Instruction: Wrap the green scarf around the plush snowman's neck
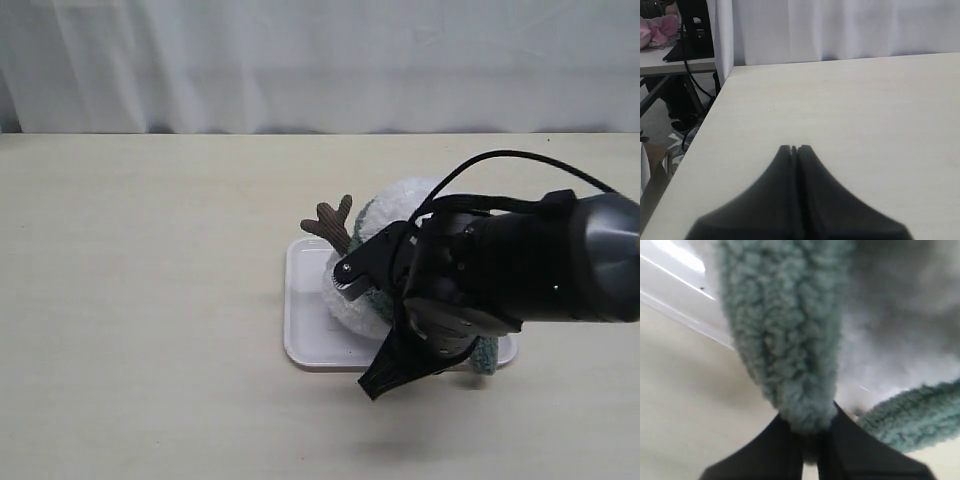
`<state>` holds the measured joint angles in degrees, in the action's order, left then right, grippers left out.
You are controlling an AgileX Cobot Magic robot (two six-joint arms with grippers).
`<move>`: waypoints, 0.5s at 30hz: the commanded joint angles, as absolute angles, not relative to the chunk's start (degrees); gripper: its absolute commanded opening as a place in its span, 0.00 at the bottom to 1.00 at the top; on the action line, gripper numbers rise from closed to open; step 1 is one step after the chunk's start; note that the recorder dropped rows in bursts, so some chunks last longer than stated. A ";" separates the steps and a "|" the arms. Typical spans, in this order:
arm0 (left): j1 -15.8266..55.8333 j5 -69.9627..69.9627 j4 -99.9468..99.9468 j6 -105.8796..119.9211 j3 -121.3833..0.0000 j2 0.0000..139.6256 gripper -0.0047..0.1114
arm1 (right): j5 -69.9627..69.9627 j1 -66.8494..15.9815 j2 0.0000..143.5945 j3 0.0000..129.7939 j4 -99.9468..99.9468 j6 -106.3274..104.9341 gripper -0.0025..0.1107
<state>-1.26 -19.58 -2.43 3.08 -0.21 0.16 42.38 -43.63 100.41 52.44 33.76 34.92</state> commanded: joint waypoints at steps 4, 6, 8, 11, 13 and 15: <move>-1.31 -18.94 -2.40 2.98 0.00 0.00 0.04 | 44.56 -43.84 96.51 52.13 36.66 34.32 0.06; -1.31 -18.94 -2.40 2.98 0.00 0.00 0.04 | 44.16 -43.84 96.77 51.22 36.66 34.85 0.06; -1.31 -18.94 -2.40 2.98 0.00 0.00 0.04 | 42.75 -43.84 97.10 50.15 36.86 35.07 0.06; -1.31 -18.94 -2.40 2.98 0.00 0.00 0.04 | 41.66 -43.84 97.86 49.14 37.14 35.19 0.06; -1.31 -18.94 -2.40 2.98 0.00 0.00 0.04 | 41.66 -43.84 98.44 49.01 37.78 35.94 0.06; -1.31 -18.94 -2.40 2.98 0.00 0.00 0.04 | 41.66 -43.84 99.30 49.01 38.55 37.51 0.06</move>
